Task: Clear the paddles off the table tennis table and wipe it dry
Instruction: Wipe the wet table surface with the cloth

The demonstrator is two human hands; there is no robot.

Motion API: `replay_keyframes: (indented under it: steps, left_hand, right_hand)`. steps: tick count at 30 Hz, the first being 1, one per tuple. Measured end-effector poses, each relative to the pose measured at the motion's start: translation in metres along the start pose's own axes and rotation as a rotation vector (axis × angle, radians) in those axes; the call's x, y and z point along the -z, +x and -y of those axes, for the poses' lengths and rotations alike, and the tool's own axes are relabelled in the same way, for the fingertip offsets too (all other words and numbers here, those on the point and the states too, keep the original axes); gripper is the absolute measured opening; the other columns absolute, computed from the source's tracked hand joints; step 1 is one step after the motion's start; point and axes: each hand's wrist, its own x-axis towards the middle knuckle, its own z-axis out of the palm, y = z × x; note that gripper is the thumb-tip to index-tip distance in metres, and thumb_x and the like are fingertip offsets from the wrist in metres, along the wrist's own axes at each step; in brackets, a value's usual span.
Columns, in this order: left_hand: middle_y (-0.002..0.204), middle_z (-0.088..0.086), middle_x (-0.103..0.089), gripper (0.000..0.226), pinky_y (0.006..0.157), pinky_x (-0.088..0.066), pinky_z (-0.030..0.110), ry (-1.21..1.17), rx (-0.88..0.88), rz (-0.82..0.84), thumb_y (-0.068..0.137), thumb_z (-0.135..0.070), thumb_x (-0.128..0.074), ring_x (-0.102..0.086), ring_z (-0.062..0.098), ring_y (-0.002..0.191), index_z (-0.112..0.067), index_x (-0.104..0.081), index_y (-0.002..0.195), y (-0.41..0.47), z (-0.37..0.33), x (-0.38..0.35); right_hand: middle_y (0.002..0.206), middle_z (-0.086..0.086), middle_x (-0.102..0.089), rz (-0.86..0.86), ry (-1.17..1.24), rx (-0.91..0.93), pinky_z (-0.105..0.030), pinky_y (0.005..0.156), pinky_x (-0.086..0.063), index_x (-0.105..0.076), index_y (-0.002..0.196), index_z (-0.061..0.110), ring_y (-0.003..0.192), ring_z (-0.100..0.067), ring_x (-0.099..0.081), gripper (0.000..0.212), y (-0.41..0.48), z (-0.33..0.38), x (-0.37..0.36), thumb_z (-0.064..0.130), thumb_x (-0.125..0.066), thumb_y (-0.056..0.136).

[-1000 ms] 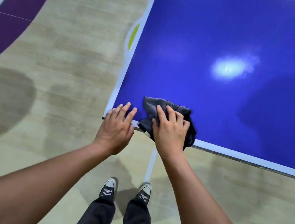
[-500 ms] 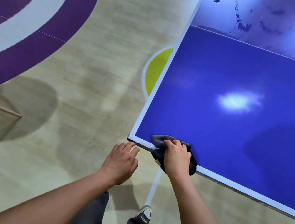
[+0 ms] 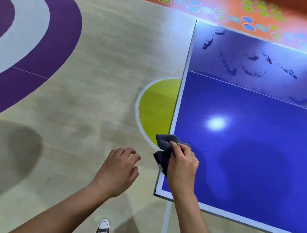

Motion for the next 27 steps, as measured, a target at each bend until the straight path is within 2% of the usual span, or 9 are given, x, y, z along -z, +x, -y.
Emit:
replay_keyframes:
  steps: [3, 7, 14, 17, 23, 27]
  left_hand:
    - [0.107, 0.001, -0.067, 0.036, 0.084, -0.053, 0.039, -0.038, 0.01, -0.06, 0.088, -0.033, -0.043, -0.065, 0.024, 0.092, -0.021, -0.072, 0.106, 0.02, 0.036, 0.027]
    - [0.112, 0.0, -0.066, 0.036, 0.087, -0.051, 0.039, -0.067, 0.011, -0.111, 0.09, -0.033, -0.042, -0.062, 0.023, 0.099, -0.02, -0.071, 0.108, 0.057, 0.074, 0.052]
    - [0.118, 0.005, -0.066, 0.038, 0.089, -0.051, 0.042, -0.006, -0.031, -0.103, 0.089, -0.034, -0.042, -0.063, 0.029, 0.102, -0.019, -0.071, 0.109, 0.159, 0.135, 0.053]
    - [0.12, 0.007, -0.065, 0.041, 0.089, -0.051, 0.044, 0.027, -0.02, -0.06, 0.088, -0.035, -0.04, -0.063, 0.031, 0.102, -0.02, -0.07, 0.111, 0.217, 0.162, 0.055]
    - [0.106, 0.003, -0.067, 0.04, 0.087, -0.051, 0.042, 0.043, -0.051, -0.053, 0.089, -0.035, -0.04, -0.064, 0.03, 0.095, -0.018, -0.071, 0.109, 0.329, 0.207, 0.075]
    - [0.106, 0.002, -0.067, 0.041, 0.087, -0.049, 0.042, 0.028, -0.01, -0.069, 0.09, -0.036, -0.038, -0.062, 0.029, 0.096, -0.018, -0.07, 0.109, 0.386, 0.246, 0.084]
  right_hand:
    - [0.122, -0.005, -0.065, 0.016, 0.064, -0.025, -0.048, 0.088, -0.048, -0.07, 0.126, 0.019, 0.103, -0.032, -0.062, 0.04, 0.017, 0.039, -0.008, 0.015, -0.051, 0.092]
    - [0.13, -0.004, -0.06, 0.045, 0.193, -0.077, -0.049, 0.095, -0.048, -0.065, 0.132, 0.017, 0.114, -0.029, -0.052, 0.037, 0.045, 0.073, -0.026, 0.016, -0.047, 0.1]
    - [0.131, -0.006, -0.06, 0.032, 0.26, -0.105, -0.033, 0.098, -0.044, -0.064, 0.134, 0.015, 0.118, -0.027, -0.051, 0.037, 0.137, 0.103, -0.066, 0.008, -0.054, 0.1]
    - [0.127, -0.008, -0.062, 0.036, 0.292, -0.101, -0.032, 0.095, -0.045, -0.066, 0.132, 0.014, 0.116, -0.03, -0.055, 0.036, 0.196, 0.115, -0.09, 0.007, -0.055, 0.098]
    - [0.124, -0.006, -0.061, 0.071, 0.301, -0.065, -0.026, 0.092, -0.042, -0.064, 0.134, 0.018, 0.113, -0.027, -0.056, 0.038, 0.315, 0.144, -0.116, 0.01, -0.059, 0.097]
    - [0.125, -0.004, -0.061, 0.092, 0.309, -0.06, -0.03, 0.09, -0.045, -0.063, 0.134, 0.021, 0.114, -0.027, -0.056, 0.038, 0.386, 0.165, -0.135, 0.013, -0.059, 0.097]
